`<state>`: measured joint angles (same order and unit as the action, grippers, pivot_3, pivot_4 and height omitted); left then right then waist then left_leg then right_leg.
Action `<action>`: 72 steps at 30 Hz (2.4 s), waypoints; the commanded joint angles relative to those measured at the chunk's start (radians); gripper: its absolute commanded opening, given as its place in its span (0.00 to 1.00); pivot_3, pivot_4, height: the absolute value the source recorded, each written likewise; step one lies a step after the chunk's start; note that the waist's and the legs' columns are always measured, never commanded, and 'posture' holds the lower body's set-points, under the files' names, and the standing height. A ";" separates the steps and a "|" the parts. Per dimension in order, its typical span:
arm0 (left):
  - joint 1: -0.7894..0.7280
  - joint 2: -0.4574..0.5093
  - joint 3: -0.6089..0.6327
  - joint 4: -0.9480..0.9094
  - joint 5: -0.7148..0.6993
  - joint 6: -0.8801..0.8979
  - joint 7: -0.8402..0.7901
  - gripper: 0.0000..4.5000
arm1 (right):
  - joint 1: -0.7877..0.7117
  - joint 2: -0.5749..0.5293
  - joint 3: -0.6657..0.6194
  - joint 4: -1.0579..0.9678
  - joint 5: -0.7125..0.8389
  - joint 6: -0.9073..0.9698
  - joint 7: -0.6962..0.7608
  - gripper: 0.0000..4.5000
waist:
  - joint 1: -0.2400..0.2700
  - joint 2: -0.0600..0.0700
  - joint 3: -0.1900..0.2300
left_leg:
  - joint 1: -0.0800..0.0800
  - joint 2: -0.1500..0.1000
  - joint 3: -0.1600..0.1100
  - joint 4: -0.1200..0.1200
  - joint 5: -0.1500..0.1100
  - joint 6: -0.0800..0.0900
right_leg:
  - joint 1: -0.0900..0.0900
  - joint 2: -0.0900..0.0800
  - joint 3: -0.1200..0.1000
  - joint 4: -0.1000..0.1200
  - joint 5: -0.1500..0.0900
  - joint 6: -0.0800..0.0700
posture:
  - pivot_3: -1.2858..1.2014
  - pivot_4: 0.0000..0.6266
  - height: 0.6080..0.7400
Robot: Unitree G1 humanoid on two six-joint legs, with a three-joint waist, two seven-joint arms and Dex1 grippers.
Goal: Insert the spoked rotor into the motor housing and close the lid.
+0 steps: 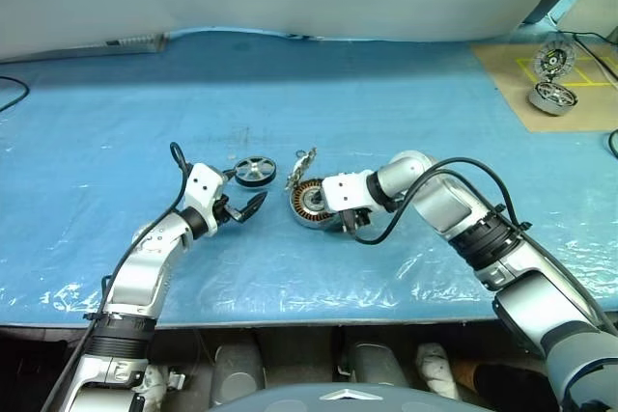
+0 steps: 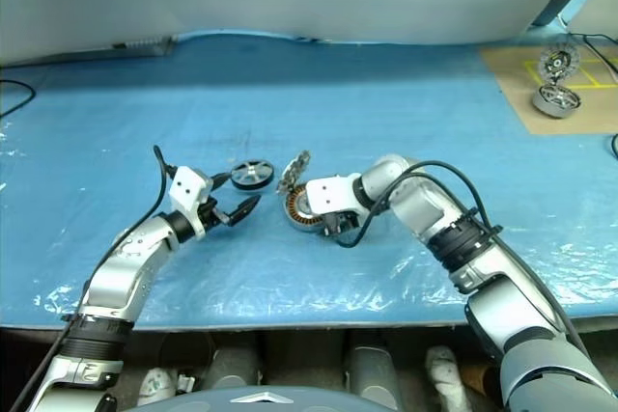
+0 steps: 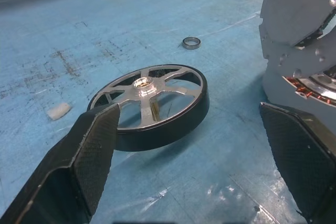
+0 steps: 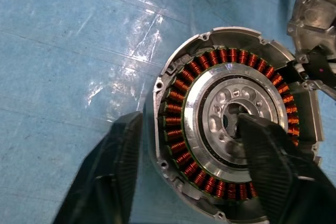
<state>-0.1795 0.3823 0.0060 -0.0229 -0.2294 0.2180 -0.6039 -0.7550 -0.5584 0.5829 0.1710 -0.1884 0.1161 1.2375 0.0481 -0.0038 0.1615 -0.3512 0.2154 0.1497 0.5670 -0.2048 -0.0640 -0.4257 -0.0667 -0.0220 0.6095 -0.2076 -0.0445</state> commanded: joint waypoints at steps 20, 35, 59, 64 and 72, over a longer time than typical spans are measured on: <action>-0.003 0.000 0.007 -0.001 -0.004 -0.032 -0.014 1.00 | 0.181 0.079 -0.090 -0.298 -0.070 0.903 -0.263 0.37 | 0.012 -0.002 -0.002 | 0.004 0.000 0.000 -0.001 0.000 -0.001 | 0.004 0.000 0.000 -0.001 0.000 0.000 | 0.52 0.24 1.00; 0.001 0.005 0.012 -0.026 -0.008 -0.009 -0.010 1.00 | 0.156 0.281 -0.293 -0.307 0.079 1.288 -0.578 0.37 | 0.024 -0.002 -0.002 | 0.018 -0.006 -0.001 -0.005 0.000 -0.001 | 0.019 -0.005 0.001 -0.003 -0.006 0.010 | 0.52 0.24 1.00; -0.045 0.033 0.051 -0.025 -0.062 0.034 -0.041 1.00 | 0.150 0.213 -0.512 -0.705 0.484 1.432 -0.651 0.97 | 0.022 -0.002 -0.001 | 0.003 -0.009 -0.001 -0.016 0.003 -0.005 | 0.002 -0.006 0.001 -0.004 -0.007 0.008 | 0.52 0.24 1.00; -0.124 0.070 0.053 0.035 -0.091 0.065 -0.106 1.00 | 0.397 0.140 -0.571 -0.730 0.488 1.066 -0.616 0.97 | 0.032 -0.002 -0.001 | 0.003 -0.009 -0.001 -0.016 0.003 -0.005 | 0.002 -0.006 0.001 -0.004 -0.006 0.009 | 0.52 0.24 1.00; -0.432 0.069 -0.046 0.380 -0.033 0.077 -0.245 1.00 | 0.639 0.201 -0.573 -0.622 0.428 0.568 -0.676 0.97 | 0.024 -0.001 -0.001 | 0.002 -0.009 -0.001 -0.012 0.003 -0.005 | 0.002 -0.006 0.001 -0.002 -0.007 0.006 | 0.52 0.24 1.00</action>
<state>-0.5681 0.4522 -0.0231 0.3006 -0.2780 0.3108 -0.8053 -0.1302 -0.3621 0.0121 -0.4478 0.2543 0.7960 0.5668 0.0720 -0.0049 0.1606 -0.3494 0.2064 0.1489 0.5561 -0.2022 -0.0693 -0.4234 -0.0733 -0.0211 0.6076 -0.2141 -0.0387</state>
